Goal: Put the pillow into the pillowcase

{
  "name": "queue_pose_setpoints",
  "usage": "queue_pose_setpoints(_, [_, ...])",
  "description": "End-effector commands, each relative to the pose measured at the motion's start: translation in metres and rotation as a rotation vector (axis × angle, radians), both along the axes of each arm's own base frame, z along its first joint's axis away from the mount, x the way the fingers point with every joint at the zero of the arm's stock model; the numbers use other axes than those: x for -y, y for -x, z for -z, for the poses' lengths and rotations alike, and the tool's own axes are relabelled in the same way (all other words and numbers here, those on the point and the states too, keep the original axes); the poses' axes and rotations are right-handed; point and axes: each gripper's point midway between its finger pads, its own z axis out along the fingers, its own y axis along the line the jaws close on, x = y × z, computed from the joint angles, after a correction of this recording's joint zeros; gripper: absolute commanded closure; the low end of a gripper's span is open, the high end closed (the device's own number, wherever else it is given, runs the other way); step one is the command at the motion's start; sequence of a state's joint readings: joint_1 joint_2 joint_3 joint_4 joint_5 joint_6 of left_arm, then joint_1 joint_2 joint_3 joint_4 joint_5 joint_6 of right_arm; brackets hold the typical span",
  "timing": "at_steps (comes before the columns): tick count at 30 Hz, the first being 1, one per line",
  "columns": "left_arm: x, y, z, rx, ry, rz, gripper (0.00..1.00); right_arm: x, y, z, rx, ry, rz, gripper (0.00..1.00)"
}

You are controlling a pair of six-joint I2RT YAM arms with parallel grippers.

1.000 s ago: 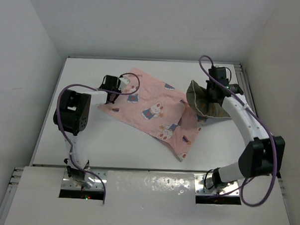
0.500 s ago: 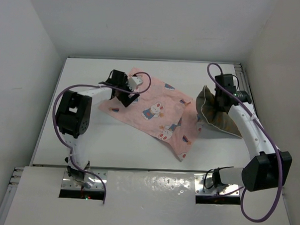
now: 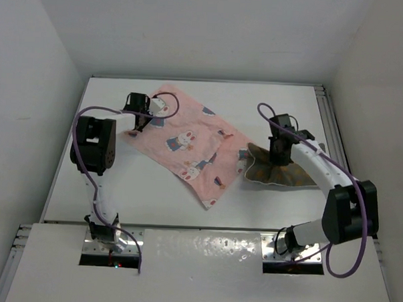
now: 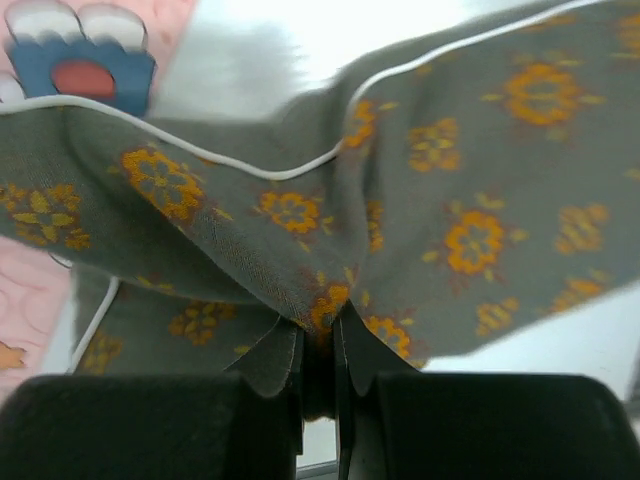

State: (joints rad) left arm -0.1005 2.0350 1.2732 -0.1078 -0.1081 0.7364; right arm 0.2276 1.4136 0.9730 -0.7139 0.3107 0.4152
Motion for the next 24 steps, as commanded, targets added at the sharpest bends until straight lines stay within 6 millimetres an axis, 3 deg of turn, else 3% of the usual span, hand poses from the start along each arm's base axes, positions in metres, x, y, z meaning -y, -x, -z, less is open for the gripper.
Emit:
queue_pose_setpoints(1, [-0.01,-0.032,-0.035,0.112,-0.082,-0.006,0.65,-0.039,-0.02,0.003,0.072,-0.132,-0.025,1.0])
queue_pose_setpoints(2, [0.0,-0.032,-0.047,0.107,-0.064,0.008,0.59,-0.046,-0.021,0.005,0.073,-0.152,-0.037,1.0])
queue_pose_setpoints(3, [0.032,-0.041,-0.066,0.14,-0.029,0.082,0.53,-0.056,-0.022,0.006,0.072,-0.192,-0.055,1.0])
queue_pose_setpoints(4, [0.05,-0.041,-0.077,0.152,-0.008,0.124,0.44,-0.065,-0.025,0.006,0.086,-0.208,-0.076,1.0])
queue_pose_setpoints(5, [0.068,-0.037,-0.099,0.18,0.02,0.169,0.42,-0.068,-0.026,0.009,0.08,-0.209,-0.078,1.0])
queue_pose_setpoints(6, [0.109,-0.029,-0.108,0.184,0.071,0.271,0.39,-0.073,-0.029,0.007,0.087,-0.212,-0.082,1.0])
queue_pose_setpoints(8, [0.147,-0.005,-0.115,0.108,0.151,0.365,0.35,-0.077,-0.032,0.009,0.088,-0.212,-0.072,1.0])
queue_pose_setpoints(9, [0.185,0.006,-0.13,0.086,0.245,0.463,0.34,-0.077,-0.031,0.012,0.079,-0.213,-0.068,1.0])
queue_pose_setpoints(12, [0.237,0.047,-0.123,-0.062,0.421,0.55,0.31,-0.075,-0.031,0.017,0.078,-0.229,-0.032,1.0])
queue_pose_setpoints(15, [0.27,0.073,-0.105,-0.136,0.486,0.548,0.21,-0.073,-0.03,0.024,0.072,-0.274,-0.005,1.0])
queue_pose_setpoints(18, [0.292,0.089,-0.088,-0.155,0.458,0.556,0.19,-0.079,-0.033,0.029,0.068,-0.322,-0.015,1.0])
queue_pose_setpoints(24, [0.297,0.107,-0.049,-0.192,0.332,0.524,0.19,-0.084,-0.028,0.042,0.034,-0.34,-0.037,1.0])
